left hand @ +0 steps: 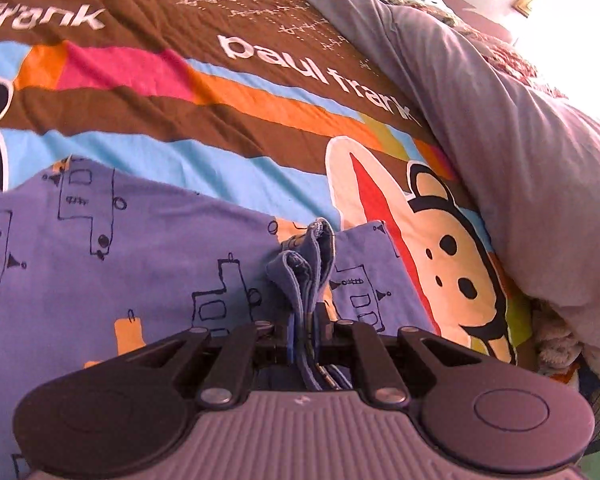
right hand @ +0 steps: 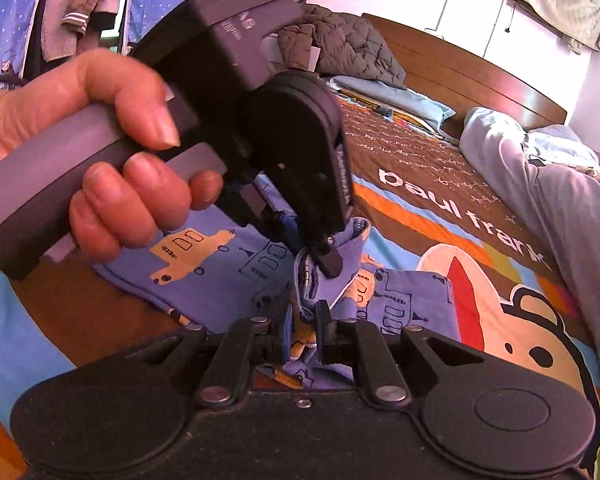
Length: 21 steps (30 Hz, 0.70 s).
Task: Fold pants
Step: 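Hold the folded edge with both grippers and lift it slightly off the bed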
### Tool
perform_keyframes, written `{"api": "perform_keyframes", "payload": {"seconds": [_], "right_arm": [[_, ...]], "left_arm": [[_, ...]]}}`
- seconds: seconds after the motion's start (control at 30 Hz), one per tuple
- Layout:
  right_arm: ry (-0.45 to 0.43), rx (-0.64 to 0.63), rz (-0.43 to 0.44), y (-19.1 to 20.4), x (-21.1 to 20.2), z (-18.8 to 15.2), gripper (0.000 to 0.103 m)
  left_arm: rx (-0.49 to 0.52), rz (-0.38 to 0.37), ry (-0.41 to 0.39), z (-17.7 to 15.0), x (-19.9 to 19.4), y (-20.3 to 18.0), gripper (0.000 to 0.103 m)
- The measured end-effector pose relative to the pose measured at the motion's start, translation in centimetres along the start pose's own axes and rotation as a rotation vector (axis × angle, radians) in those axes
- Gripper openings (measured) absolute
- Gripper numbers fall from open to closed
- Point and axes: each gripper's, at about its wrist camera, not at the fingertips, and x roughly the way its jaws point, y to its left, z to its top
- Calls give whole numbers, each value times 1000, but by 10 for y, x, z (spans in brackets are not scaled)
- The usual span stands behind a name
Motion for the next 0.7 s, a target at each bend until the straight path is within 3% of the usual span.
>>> {"api": "perform_keyframes", "payload": {"seconds": [0.33,0.7], "right_arm": [[-16,12,44,1,-9,12,11],[-25,-21,180,43,0,51,11]], "left_arm": [[37,18,-32,2,-32,2,9],[23,96,-22,4,-68,53,9]]}}
